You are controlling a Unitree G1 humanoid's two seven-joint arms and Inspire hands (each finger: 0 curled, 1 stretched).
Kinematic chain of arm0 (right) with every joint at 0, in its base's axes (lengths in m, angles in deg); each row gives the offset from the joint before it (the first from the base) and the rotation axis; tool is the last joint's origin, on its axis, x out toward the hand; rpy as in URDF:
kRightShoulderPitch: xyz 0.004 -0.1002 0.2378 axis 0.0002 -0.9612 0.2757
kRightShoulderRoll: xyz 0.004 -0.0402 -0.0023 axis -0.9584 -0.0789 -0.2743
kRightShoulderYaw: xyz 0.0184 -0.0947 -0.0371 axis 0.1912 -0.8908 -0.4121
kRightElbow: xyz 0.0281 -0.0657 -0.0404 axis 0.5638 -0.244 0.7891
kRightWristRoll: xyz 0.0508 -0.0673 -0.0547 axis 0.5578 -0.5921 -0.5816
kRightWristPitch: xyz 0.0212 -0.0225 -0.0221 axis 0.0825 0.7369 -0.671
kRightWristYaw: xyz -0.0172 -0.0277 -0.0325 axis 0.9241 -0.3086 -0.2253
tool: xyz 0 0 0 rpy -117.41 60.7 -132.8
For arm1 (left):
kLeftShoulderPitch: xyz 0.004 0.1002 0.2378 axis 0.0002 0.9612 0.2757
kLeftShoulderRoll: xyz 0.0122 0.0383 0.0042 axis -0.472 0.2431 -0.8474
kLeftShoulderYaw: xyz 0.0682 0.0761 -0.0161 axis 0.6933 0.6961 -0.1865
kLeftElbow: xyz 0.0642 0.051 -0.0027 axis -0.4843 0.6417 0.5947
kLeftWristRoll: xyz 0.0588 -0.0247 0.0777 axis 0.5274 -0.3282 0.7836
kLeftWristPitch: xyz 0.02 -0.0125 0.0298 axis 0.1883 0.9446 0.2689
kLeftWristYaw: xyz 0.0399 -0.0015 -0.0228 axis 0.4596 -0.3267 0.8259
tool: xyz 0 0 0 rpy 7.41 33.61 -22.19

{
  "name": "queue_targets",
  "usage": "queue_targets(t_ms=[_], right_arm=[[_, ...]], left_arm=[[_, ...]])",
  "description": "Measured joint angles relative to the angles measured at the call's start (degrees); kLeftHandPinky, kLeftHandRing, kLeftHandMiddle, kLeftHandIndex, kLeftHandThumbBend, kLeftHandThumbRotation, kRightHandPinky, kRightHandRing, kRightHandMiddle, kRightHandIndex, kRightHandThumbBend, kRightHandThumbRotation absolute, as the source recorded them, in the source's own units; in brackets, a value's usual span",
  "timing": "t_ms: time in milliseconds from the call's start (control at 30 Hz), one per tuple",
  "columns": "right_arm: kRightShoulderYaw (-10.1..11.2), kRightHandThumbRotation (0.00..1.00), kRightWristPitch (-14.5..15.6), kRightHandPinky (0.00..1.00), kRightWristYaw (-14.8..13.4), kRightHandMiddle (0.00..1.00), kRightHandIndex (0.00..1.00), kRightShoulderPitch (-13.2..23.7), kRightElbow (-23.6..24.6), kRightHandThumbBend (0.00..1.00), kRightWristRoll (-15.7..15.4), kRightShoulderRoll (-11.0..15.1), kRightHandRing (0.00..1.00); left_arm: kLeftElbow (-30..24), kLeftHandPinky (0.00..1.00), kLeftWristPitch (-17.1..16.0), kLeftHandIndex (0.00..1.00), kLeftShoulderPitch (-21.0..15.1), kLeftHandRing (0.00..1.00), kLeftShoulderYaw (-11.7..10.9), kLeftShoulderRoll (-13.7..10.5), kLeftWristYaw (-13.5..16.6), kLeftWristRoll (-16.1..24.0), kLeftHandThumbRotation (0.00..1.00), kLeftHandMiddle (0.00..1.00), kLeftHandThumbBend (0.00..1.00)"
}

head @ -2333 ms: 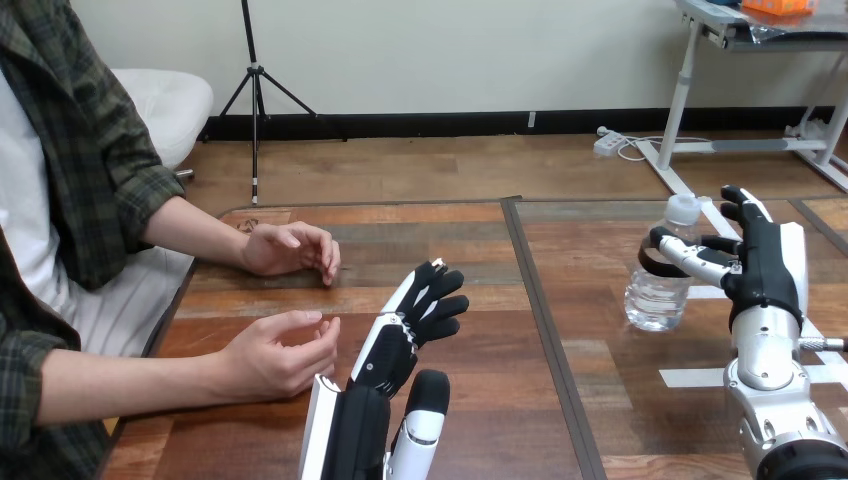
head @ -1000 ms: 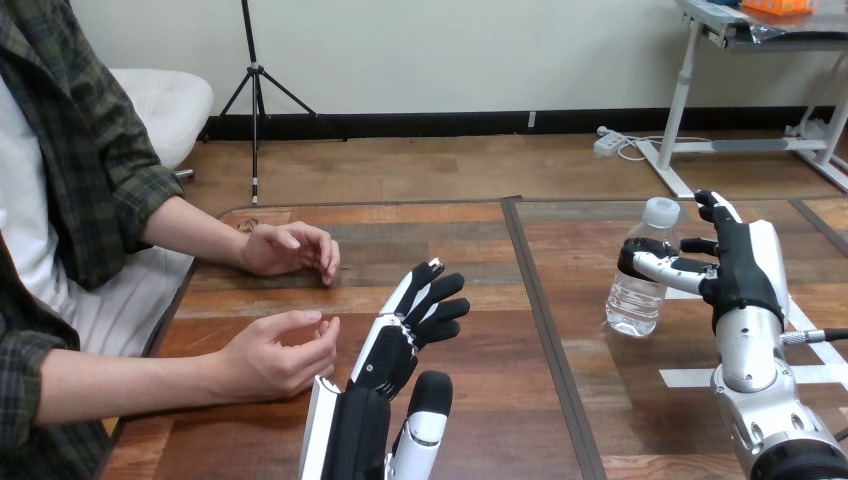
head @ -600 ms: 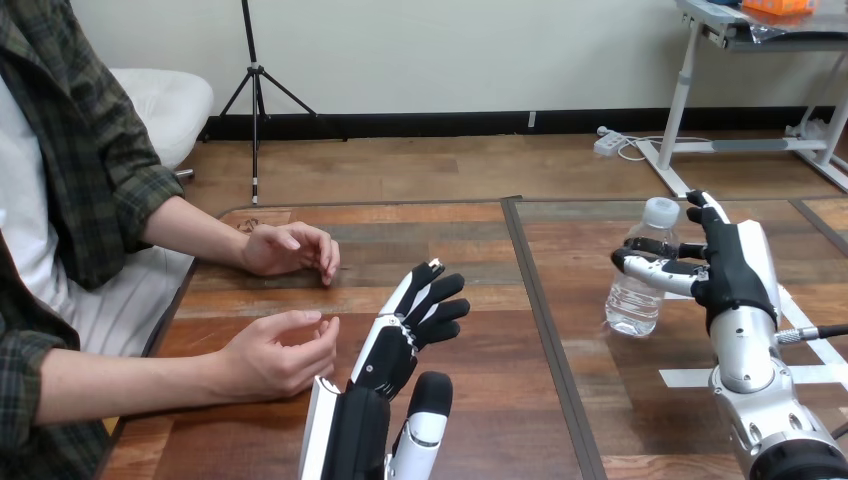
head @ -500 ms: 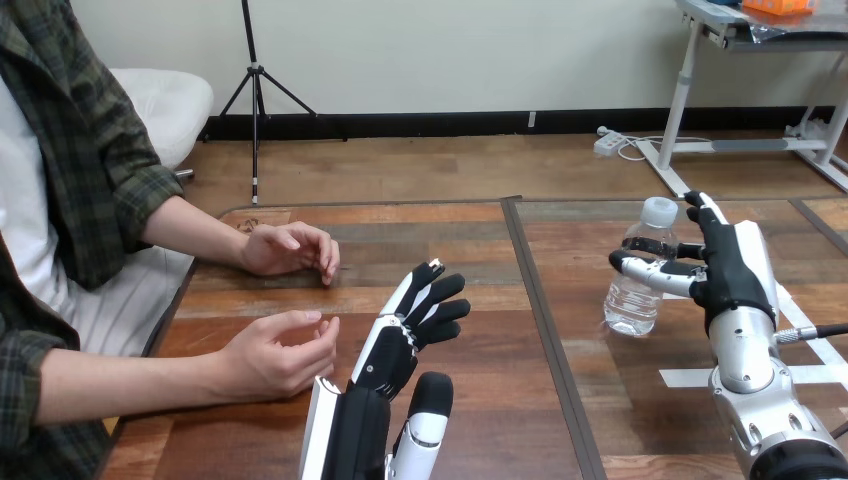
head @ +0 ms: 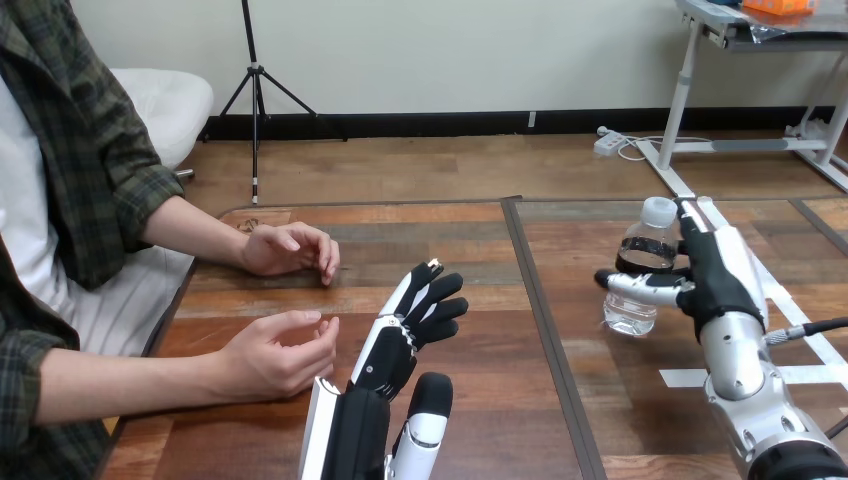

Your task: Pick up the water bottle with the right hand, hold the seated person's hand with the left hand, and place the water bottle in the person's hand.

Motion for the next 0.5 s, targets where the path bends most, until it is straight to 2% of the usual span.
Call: queue_targets(t_ms=[500], right_arm=[[-0.7, 0.03, -2.33, 0.92, 0.69, 0.99, 0.96, 1.42, -4.51, 0.75, -0.49, 0.39, 0.99]], left_arm=[[0.0, 0.77, -0.01, 0.9, 0.07, 0.81, -0.03, 0.0, 0.24, 0.17, 0.94, 0.85, 0.45]])
